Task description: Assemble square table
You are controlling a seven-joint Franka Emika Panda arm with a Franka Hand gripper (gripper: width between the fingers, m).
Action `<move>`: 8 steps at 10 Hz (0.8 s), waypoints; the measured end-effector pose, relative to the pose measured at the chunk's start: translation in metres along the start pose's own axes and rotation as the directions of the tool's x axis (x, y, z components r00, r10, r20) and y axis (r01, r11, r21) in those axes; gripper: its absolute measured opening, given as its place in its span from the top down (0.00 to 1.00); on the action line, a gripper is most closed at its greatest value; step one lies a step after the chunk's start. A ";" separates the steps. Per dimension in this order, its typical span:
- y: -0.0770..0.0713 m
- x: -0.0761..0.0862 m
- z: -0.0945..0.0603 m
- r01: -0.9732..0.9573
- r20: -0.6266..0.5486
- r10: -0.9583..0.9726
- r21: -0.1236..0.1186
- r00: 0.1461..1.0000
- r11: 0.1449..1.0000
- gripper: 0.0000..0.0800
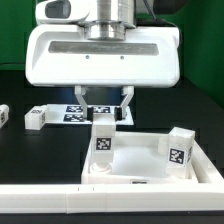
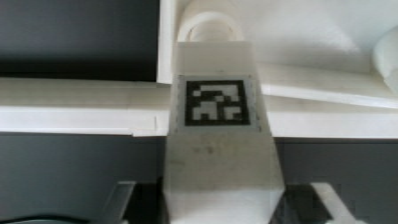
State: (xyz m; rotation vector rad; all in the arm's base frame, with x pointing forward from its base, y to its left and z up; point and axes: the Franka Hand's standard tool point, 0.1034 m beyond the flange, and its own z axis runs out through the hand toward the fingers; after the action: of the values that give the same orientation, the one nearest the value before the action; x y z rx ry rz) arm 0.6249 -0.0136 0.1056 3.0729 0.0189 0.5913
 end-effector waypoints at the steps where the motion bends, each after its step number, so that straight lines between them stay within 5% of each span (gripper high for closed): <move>1: 0.000 -0.001 0.002 0.000 0.004 0.000 -0.001 1.000 1.000 0.65; 7: 0.002 -0.002 0.004 0.009 -0.027 -0.010 -0.012 1.000 1.000 0.65; 8: 0.002 -0.002 0.004 0.009 -0.027 -0.010 -0.012 1.000 1.000 0.42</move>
Offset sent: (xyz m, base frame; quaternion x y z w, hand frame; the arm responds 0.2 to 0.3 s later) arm -0.0072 0.0051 -0.0152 0.0044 0.0202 0.0028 0.9998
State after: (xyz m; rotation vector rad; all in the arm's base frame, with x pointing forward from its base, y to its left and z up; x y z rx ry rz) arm 0.6243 -0.0153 0.1010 3.0512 0.0300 0.6294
